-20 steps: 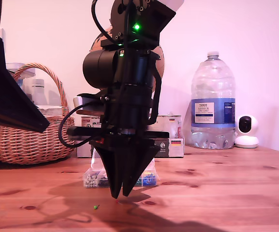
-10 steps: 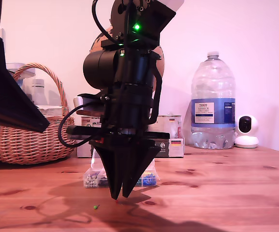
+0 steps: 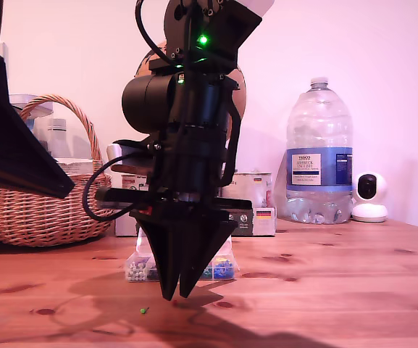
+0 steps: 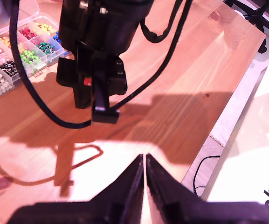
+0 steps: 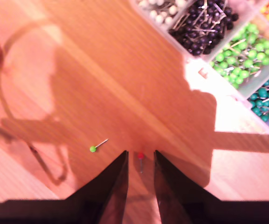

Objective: Sort the loose pins on the table into their correct compartments

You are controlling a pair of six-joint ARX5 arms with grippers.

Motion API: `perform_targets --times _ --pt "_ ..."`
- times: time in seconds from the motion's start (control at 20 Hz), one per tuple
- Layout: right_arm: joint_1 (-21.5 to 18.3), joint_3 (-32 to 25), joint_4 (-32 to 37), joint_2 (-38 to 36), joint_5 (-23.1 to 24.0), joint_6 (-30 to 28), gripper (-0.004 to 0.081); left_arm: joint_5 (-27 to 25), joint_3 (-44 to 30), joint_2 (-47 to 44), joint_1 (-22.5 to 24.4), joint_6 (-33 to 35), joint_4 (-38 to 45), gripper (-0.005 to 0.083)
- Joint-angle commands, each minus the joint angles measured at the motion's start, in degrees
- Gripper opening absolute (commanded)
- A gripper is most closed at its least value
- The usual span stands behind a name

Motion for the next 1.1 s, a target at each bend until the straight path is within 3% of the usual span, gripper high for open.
perform_targets --times 0.0,0.5,1.05 --pt "0.6 -0.5 0.1 2.3 -0.2 0.2 0.0140 0.1 -0.5 0.3 0.0 0.0 0.5 -0.0021" --pt "1.0 -0.5 -0.4 3.9 0.6 0.3 0.0139 0.1 -0.5 0.3 0.0 0.0 0.5 -0.0021" --pt "1.2 -0.5 0.3 3.9 0.6 0.2 0.0017 0.1 -0.5 0.3 0.0 0.0 0.6 -0.0021"
